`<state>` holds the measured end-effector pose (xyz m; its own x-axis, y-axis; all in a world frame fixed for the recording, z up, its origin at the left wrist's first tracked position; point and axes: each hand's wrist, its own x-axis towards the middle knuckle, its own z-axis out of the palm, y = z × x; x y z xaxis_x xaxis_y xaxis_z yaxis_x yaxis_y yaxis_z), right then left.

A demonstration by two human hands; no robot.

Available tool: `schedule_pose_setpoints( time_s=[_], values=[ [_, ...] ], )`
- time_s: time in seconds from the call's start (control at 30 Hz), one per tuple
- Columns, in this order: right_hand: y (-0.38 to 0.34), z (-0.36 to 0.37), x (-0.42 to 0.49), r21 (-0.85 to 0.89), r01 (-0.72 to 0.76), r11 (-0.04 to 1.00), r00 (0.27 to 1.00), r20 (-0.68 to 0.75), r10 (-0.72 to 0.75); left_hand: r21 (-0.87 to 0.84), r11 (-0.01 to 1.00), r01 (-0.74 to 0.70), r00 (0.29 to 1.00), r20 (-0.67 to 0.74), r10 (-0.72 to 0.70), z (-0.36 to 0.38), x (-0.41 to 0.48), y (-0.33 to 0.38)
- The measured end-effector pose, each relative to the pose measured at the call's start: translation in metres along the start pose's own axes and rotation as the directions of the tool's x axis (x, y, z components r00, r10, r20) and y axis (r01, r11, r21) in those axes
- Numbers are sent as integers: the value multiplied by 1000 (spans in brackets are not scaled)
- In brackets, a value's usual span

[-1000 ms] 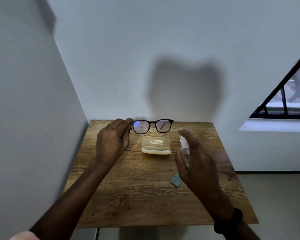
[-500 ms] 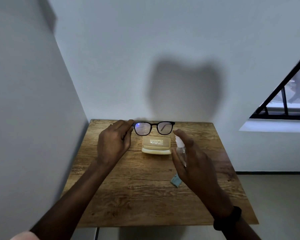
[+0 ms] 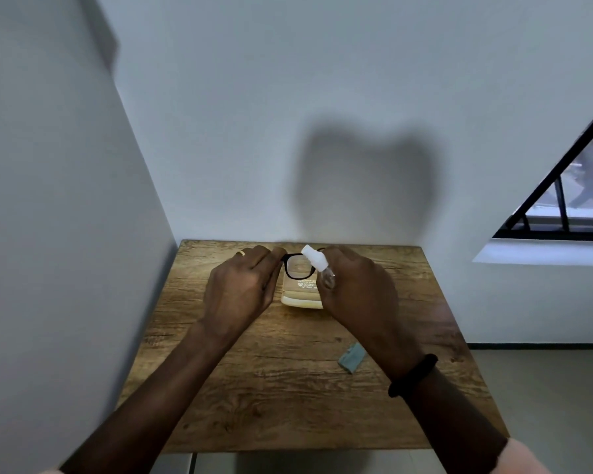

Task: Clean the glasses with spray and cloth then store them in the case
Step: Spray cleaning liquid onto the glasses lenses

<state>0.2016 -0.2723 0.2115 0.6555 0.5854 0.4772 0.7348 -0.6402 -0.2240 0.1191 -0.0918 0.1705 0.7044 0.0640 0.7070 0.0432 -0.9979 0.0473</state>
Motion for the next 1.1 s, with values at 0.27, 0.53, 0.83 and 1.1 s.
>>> schedule_pose_setpoints(
  time_s=[0.27,0.53,0.83,1.1],
  values=[
    [0,6,3,5,21,1000,999,-39,-21,33,999,-9,1000,-15,10,-5,-4,-1],
    [10,8,3,12,6,1000,995,-105,-5,-78,997,15,999,-34,-17,-3,-6,5],
    [30,-4,20,430,-33,902,961,-234,147,-627,208,751,636,603,-482,21,-1,10],
    [8,-11,16,832,-74,550,960,-90,265,-472,-441,763,479,872,-104,27,27,31]
  ],
)
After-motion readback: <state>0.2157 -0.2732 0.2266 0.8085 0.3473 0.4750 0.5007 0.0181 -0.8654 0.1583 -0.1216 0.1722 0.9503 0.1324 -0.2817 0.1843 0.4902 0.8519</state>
